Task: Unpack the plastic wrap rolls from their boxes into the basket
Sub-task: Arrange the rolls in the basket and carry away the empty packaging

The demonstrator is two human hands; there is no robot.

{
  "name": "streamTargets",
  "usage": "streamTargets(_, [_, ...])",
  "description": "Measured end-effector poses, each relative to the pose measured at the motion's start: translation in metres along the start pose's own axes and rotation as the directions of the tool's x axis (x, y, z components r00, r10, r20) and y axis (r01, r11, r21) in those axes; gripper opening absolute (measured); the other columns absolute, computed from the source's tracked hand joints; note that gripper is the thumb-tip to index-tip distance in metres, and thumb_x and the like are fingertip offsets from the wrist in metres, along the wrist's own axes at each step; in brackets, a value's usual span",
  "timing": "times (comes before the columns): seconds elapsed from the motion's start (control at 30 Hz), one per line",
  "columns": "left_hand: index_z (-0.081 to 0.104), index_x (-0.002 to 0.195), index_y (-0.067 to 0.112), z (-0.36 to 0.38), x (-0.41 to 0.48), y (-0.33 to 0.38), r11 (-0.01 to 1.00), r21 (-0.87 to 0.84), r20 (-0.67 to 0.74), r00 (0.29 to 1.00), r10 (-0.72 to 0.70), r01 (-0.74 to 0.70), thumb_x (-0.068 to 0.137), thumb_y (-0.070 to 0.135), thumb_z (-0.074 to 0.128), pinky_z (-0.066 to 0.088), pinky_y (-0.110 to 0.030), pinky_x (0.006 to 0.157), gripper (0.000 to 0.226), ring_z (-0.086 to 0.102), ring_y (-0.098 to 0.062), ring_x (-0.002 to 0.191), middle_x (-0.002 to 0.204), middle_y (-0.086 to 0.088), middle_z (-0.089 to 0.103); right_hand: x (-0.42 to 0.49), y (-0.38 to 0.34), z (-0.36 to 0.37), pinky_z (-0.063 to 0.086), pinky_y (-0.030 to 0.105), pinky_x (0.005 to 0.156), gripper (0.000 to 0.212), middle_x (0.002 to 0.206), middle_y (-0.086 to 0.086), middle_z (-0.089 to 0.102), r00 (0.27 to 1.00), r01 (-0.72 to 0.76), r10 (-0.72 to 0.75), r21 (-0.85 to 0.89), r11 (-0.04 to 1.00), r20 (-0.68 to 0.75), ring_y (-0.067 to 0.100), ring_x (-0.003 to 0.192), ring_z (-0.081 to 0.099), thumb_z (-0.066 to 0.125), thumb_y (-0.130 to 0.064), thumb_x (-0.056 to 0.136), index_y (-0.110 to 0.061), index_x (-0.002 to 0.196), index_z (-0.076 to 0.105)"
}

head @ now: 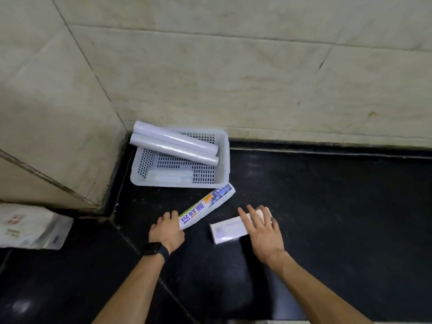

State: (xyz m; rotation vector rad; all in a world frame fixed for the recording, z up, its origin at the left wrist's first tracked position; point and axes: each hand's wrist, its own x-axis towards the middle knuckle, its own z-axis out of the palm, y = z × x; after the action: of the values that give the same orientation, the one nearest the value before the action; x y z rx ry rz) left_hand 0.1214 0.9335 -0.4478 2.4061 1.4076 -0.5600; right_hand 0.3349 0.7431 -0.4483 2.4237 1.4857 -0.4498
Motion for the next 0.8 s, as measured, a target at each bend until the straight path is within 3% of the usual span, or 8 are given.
streamTargets(0.13, [0.041, 0.109, 0.018, 0.004, -0.02, 0.015, 0.975, -0.222, -0.028, 0.999, -0.036, 0.029, 0.085, 0.027, 0.056, 0.05, -0.039, 0.079, 0.029, 0.061, -0.029, 0.099, 0.111, -0.006, 0.06, -0.001, 0.02, -0.011, 0.034, 0.044, 0.104, 0.077, 0.154, 0.002, 0.038, 0.999, 0.029, -0.027, -0.03, 0.999, 0.039, 0.033, 0.134, 0.034, 0.054, -0.013, 0.088, -0.024, 0.156, 0.018])
streamTargets(0.23, [0.04, 0.105, 0.02, 0.001, -0.038, 0.039, 0.937, -0.349, -0.057, 0.998, -0.019, -0.002, 0.088, 0.029, 0.058, 0.051, -0.037, 0.07, 0.027, 0.064, -0.03, 0.09, 0.104, -0.004, 0.059, -0.021, 0.051, -0.006, 0.037, 0.042, 0.102, 0.073, 0.145, 0.002, 0.048, 1.0, -0.021, 0.019, 0.085, 0.996, 0.025, 0.031, 0.13, 0.039, 0.06, -0.023, 0.086, -0.023, 0.151, 0.027])
streamTargets(0.3, [0.039, 0.104, 0.022, -0.003, -0.054, 0.065, 0.922, -0.386, -0.082, 0.997, 0.007, -0.038, 0.088, 0.032, 0.058, 0.051, -0.038, 0.071, 0.026, 0.063, -0.03, 0.087, 0.1, -0.003, 0.058, -0.047, 0.08, 0.003, 0.042, 0.04, 0.099, 0.073, 0.139, 0.003, 0.049, 0.996, -0.085, 0.088, 0.331, 0.94, 0.007, 0.03, 0.125, 0.047, 0.062, -0.041, 0.088, -0.024, 0.15, 0.028])
streamTargets(0.4, [0.038, 0.102, 0.026, -0.004, -0.08, 0.117, 0.91, -0.398, -0.098, 0.991, 0.086, -0.118, 0.087, 0.035, 0.058, 0.048, -0.036, 0.067, 0.027, 0.06, -0.025, 0.081, 0.098, 0.001, 0.057, -0.107, 0.132, 0.018, 0.049, 0.033, 0.082, 0.072, 0.125, -0.003, 0.055, 0.969, -0.162, 0.247, 0.778, 0.607, 0.009, 0.019, 0.107, 0.059, 0.071, -0.054, 0.077, -0.03, 0.137, 0.037])
streamTargets(0.5, [0.039, 0.103, 0.028, -0.002, -0.105, 0.188, 0.887, -0.41, -0.116, 0.977, 0.178, -0.21, 0.084, 0.038, 0.06, 0.049, -0.036, 0.068, 0.03, 0.062, -0.023, 0.084, 0.102, 0.004, 0.059, -0.178, 0.197, 0.032, 0.049, 0.022, 0.071, 0.078, 0.114, -0.017, 0.061, 0.881, -0.219, 0.467, 0.939, 0.266, 0.074, -0.002, 0.093, 0.062, 0.078, -0.063, 0.059, -0.039, 0.121, 0.038])
streamTargets(0.6, [0.04, 0.104, 0.03, -0.008, -0.127, 0.277, 0.859, -0.397, -0.128, 0.946, 0.297, -0.324, 0.081, 0.04, 0.06, 0.05, -0.037, 0.072, 0.032, 0.063, -0.023, 0.088, 0.104, 0.005, 0.061, -0.239, 0.272, 0.04, 0.059, 0.045, 0.078, 0.074, 0.11, -0.006, 0.068, 0.742, -0.229, 0.642, 0.973, -0.033, 0.196, 0.015, 0.074, 0.076, 0.088, -0.051, 0.064, -0.028, 0.118, 0.043])
streamTargets(0.7, [0.042, 0.11, 0.024, -0.016, -0.145, 0.38, 0.811, -0.345, -0.136, 0.881, 0.454, -0.472, 0.082, 0.039, 0.062, 0.048, -0.037, 0.075, 0.037, 0.063, -0.031, 0.096, 0.109, -0.002, 0.064, -0.3, 0.346, 0.033, 0.061, 0.043, 0.068, 0.064, 0.108, 0.003, 0.07, 0.628, -0.088, 0.749, 0.975, -0.202, 0.212, 0.021, 0.069, 0.076, 0.089, -0.05, 0.065, -0.027, 0.109, 0.049])
streamTargets(0.8, [0.044, 0.113, 0.026, -0.022, -0.172, 0.484, 0.702, -0.343, -0.142, 0.773, 0.619, -0.625, 0.082, 0.04, 0.066, 0.049, -0.036, 0.075, 0.041, 0.063, -0.029, 0.095, 0.108, -0.002, 0.065, -0.37, 0.403, 0.029, 0.054, 0.031, 0.058, 0.064, 0.102, 0.002, 0.073, 0.474, 0.041, 0.86, 0.971, -0.236, 0.189, 0.017, 0.061, 0.072, 0.086, -0.06, 0.057, -0.034, 0.106, 0.054])
